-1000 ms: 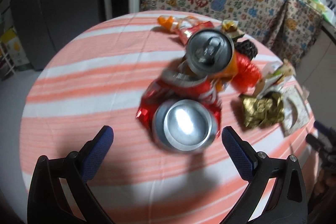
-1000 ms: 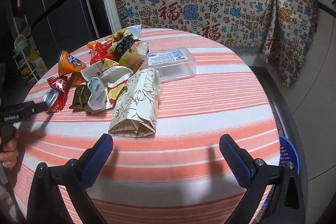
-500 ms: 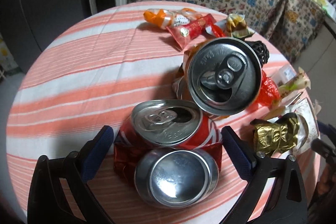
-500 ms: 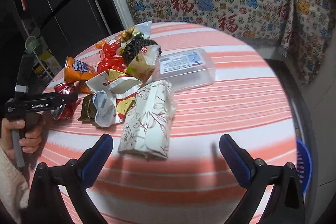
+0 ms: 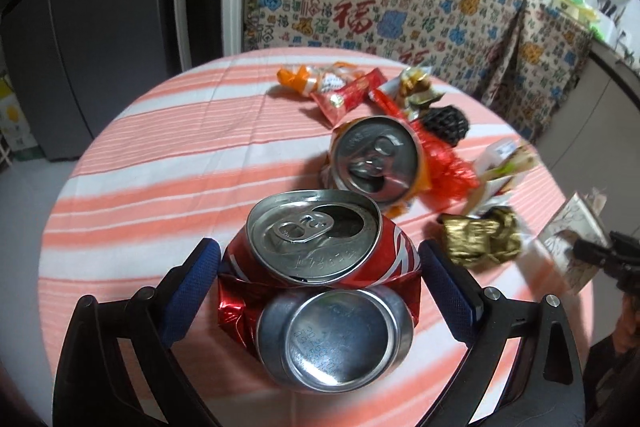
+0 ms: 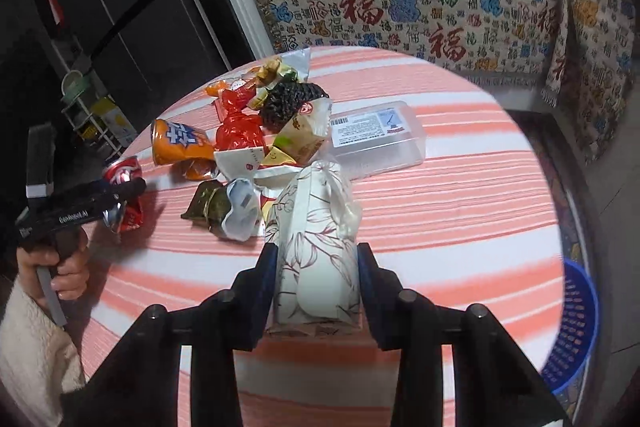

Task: Collect trash
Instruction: 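Carry the red can and paper bag to the blue basket and release both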

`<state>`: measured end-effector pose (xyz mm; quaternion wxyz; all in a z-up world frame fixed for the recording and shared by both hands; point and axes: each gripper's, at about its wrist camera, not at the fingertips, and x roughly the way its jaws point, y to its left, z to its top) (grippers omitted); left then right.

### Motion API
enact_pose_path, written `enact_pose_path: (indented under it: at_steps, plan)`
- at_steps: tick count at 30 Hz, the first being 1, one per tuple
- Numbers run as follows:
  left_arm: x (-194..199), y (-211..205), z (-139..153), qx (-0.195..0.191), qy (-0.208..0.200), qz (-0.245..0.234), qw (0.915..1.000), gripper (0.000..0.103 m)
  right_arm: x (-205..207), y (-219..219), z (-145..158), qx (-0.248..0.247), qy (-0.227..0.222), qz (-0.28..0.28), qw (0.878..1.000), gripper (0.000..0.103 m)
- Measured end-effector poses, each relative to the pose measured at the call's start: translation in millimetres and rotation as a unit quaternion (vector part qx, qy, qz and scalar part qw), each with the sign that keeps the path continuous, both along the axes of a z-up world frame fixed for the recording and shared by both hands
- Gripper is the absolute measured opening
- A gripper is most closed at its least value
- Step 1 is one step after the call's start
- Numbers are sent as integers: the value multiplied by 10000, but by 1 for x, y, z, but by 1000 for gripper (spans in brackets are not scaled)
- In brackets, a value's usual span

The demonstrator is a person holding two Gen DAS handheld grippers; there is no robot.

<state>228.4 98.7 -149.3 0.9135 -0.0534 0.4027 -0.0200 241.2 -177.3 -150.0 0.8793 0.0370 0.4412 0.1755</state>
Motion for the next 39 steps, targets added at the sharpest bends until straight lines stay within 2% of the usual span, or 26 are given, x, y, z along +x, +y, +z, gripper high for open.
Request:
enact_pose_path:
  at_steps: [4, 7, 10, 13, 20, 24, 29, 34, 39]
  plan:
    - [-23, -15, 15, -78, -146, -45, 9999, 98, -13, -11, 1, 3, -17, 21, 10000, 39]
    - [-33, -41, 28, -80, -247, -266, 9993, 98, -21, -27, 3, 8, -57, -67, 10000, 39]
    - [-34, -79, 39, -33, -326, -585, 9977, 98, -23, -49, 6, 64, -53, -229, 9997, 39]
    - [-27, -118, 48, -209, -319, -939, 9949, 98, -25, -77, 13, 71, -88, -435, 9990, 39]
    - [-1, -240, 55, -360, -284, -1896, 9808, 98, -25, -167, 29, -121, -241, -1138, 9931, 39]
    - [18, -308, 47, -441, -178, -2350, 9708, 98, -22, -228, 25, -270, -114, -1662, 9857, 40]
    - [44, -377, 26, -595, 112, -2717, 9605, 98, -14, -288, -1, -445, 188, -2099, 9765, 40]
    - [68, -424, 0, -675, 406, -2791, 9570, 98, -17, -331, -32, -277, 431, -2373, 9701, 40]
    - [83, -455, -24, -647, 693, -2752, 9567, 98, -17, -350, -64, -185, 571, -2428, 9682, 40]
